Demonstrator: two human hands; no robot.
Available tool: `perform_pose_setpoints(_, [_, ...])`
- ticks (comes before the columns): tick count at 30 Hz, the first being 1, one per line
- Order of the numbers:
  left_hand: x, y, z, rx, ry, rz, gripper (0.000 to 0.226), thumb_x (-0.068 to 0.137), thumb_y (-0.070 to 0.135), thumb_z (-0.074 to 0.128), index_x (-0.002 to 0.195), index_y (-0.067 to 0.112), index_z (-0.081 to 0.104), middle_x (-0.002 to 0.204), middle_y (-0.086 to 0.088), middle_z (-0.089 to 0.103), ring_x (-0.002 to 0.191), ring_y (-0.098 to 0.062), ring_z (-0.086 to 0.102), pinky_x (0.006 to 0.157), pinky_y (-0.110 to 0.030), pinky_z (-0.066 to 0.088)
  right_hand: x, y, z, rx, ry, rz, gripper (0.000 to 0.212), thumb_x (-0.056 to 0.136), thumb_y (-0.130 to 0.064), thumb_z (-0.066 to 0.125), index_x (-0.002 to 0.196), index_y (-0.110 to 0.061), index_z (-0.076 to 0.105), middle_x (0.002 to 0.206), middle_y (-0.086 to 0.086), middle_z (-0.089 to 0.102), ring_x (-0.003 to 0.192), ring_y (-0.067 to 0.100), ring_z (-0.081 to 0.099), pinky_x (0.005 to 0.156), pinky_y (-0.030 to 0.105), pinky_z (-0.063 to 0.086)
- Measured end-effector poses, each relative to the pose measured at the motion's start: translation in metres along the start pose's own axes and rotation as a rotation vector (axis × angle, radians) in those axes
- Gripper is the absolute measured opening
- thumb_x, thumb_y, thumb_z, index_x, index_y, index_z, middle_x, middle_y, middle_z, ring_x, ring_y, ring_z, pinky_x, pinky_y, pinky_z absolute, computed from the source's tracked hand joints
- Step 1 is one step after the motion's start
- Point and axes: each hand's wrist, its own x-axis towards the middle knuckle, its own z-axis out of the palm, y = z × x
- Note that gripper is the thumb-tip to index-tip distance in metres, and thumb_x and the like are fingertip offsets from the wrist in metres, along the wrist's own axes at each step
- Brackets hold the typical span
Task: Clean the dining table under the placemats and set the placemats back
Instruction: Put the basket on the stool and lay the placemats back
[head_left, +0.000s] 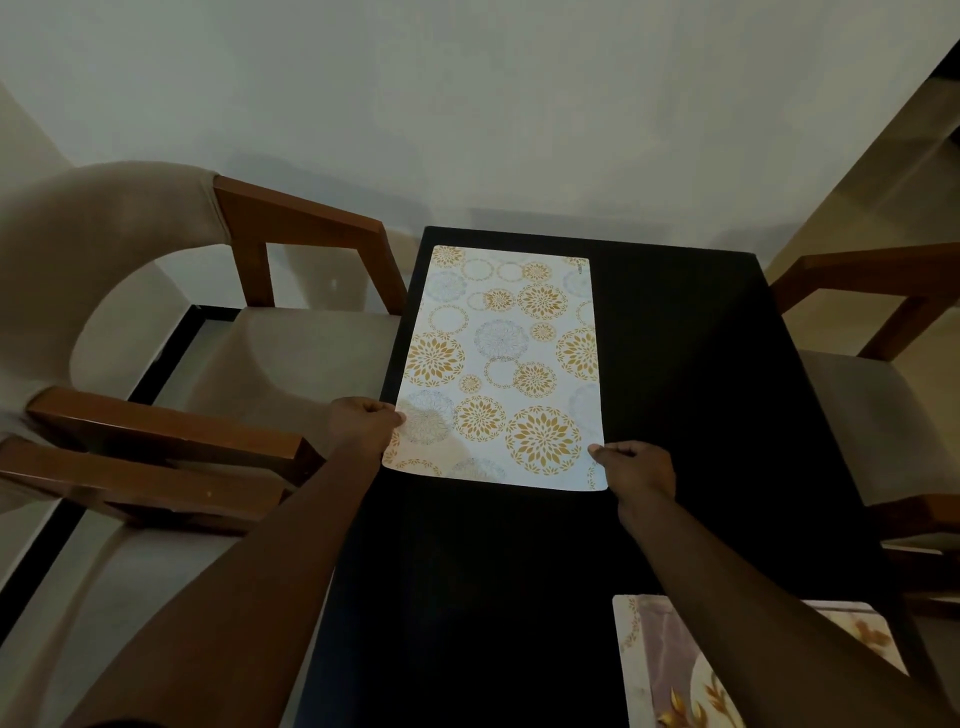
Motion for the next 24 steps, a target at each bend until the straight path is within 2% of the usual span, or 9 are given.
perform_pose_setpoints(3, [0.000, 0.001, -0.001, 0.004, 0.009, 0.006, 0.011, 0.086, 0.005, 0.083, 0.091, 0.003, 0.074, 0.095, -0.024, 0.078, 0.079, -0.036, 0.078, 0.077, -0.052, 0.066, 0.002, -0.001, 0.000, -0.011, 0.003, 0.004, 0.023, 0.081, -0.022, 0.090, 0.079, -0.021, 0.067, 0.098, 0.009, 0.074, 0.094, 0.034, 0.071, 0.091, 0.052, 0.061])
perform_pose_setpoints(8, [-0.004, 0.000, -0.003, 0.064, -0.018, 0.050, 0.016, 0.089, 0.009, 0.082, 0.101, 0.000, 0.076, 0.095, -0.020, 0.078, 0.084, -0.036, 0.078, 0.080, -0.051, 0.066, 0.003, 0.000, 0.002, -0.045, 0.004, -0.009, 0.023, 0.082, -0.026, 0.089, 0.080, -0.021, 0.066, 0.096, 0.007, 0.074, 0.091, 0.032, 0.072, 0.088, 0.051, 0.062])
perform_pose_setpoints(14, [-0.008, -0.001, -0.004, 0.071, -0.014, 0.059, 0.014, 0.086, 0.006, 0.083, 0.094, -0.002, 0.075, 0.092, -0.021, 0.077, 0.081, -0.036, 0.078, 0.081, -0.054, 0.066, 0.003, 0.000, -0.001, -0.090, -0.010, -0.036, 0.024, 0.083, -0.030, 0.088, 0.093, -0.016, 0.072, 0.100, 0.006, 0.073, 0.094, 0.030, 0.070, 0.088, 0.045, 0.061])
perform_pose_setpoints(19, [-0.011, -0.003, -0.005, 0.093, 0.012, 0.059, 0.012, 0.085, 0.006, 0.085, 0.091, 0.000, 0.076, 0.096, -0.021, 0.078, 0.082, -0.034, 0.077, 0.082, -0.050, 0.066, 0.011, 0.001, 0.000, -0.105, -0.036, -0.010, 0.023, 0.080, -0.029, 0.090, 0.084, -0.019, 0.069, 0.101, 0.009, 0.076, 0.093, 0.032, 0.073, 0.087, 0.050, 0.063])
perform_pose_setpoints(22, [-0.017, -0.003, -0.003, 0.124, 0.023, 0.059, 0.027, 0.082, 0.007, 0.087, 0.107, 0.003, 0.077, 0.109, -0.018, 0.077, 0.095, -0.033, 0.075, 0.090, -0.048, 0.064, 0.010, 0.000, -0.003, -0.068, -0.052, -0.079, 0.024, 0.084, -0.028, 0.087, 0.095, -0.013, 0.073, 0.109, 0.012, 0.075, 0.099, 0.031, 0.071, 0.091, 0.046, 0.061])
perform_pose_setpoints(24, [-0.037, -0.012, -0.003, 0.193, 0.060, 0.098, 0.041, 0.084, 0.004, 0.083, 0.124, 0.003, 0.072, 0.121, -0.017, 0.073, 0.107, -0.033, 0.071, 0.097, -0.041, 0.060, -0.004, 0.001, -0.013, 0.025, -0.126, -0.122, 0.029, 0.089, -0.028, 0.083, 0.110, -0.010, 0.073, 0.118, 0.012, 0.072, 0.106, 0.029, 0.068, 0.096, 0.042, 0.057])
